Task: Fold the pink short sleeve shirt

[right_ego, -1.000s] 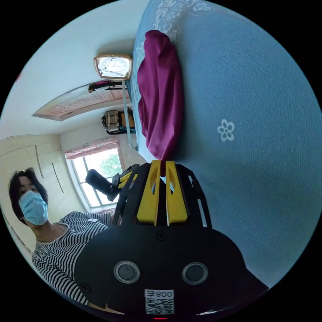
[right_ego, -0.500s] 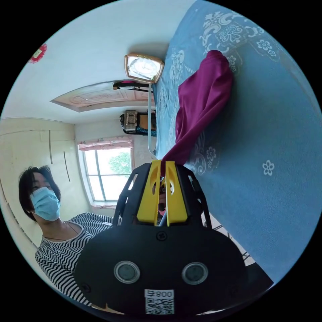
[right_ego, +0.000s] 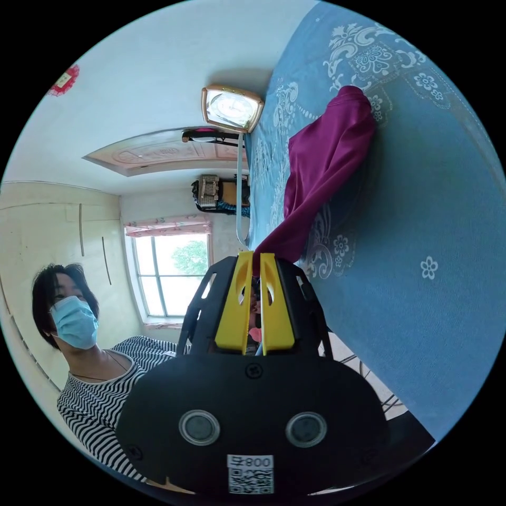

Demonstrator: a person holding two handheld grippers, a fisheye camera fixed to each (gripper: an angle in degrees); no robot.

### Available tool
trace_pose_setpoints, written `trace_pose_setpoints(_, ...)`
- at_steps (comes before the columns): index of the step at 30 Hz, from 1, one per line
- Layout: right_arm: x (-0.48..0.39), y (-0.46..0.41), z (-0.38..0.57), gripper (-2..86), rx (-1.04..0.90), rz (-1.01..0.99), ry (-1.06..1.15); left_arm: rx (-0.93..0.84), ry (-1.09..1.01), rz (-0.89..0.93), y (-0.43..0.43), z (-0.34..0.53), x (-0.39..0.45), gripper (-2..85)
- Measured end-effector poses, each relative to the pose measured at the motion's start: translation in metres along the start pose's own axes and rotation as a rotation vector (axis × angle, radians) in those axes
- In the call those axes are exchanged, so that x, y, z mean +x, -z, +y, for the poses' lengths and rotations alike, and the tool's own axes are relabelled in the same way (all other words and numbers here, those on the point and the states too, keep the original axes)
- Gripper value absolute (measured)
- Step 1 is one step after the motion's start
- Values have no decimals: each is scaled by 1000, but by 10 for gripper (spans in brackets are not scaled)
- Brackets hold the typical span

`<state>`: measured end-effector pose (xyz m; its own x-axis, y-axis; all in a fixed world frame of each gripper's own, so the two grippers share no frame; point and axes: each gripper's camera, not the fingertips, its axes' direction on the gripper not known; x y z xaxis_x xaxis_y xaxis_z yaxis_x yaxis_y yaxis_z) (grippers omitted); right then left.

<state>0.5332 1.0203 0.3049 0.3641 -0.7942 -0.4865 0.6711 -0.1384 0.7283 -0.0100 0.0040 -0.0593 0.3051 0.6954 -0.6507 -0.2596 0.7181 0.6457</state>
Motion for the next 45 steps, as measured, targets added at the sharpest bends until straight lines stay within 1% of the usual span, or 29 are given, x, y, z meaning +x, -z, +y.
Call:
trace_pose_setpoints(5,-1,5,2,20,3,-11,7,-24,38,-11,20,-12,-1,104)
trace_pose_setpoints(9,-1,10,1,20,0,-17,12,1,91,15,32,-22,-11,110)
trace_pose_setpoints(15,-2,24,-3,20,7,-25,19,-11,134,58,33,-26,-22,111)
trace_pose_setpoints(21,-5,44,-6,21,4,-34,41,29,187,98,25,-29,-44,95)
trace_pose_setpoints(26,0,68,-5,20,3,-25,39,66,178,85,9,-37,-52,73)
trace_pose_setpoints(30,11,96,0,19,7,-15,27,81,147,82,-11,-34,-55,44)
trace_pose_setpoints(35,28,140,15,19,28,2,-5,61,66,57,-45,-16,-47,34)
trace_pose_setpoints(39,35,187,40,19,40,1,-11,26,-50,18,-79,13,-29,31)
trace_pose_setpoints(45,31,261,91,19,65,-24,35,-40,-192,28,-141,67,-14,27)
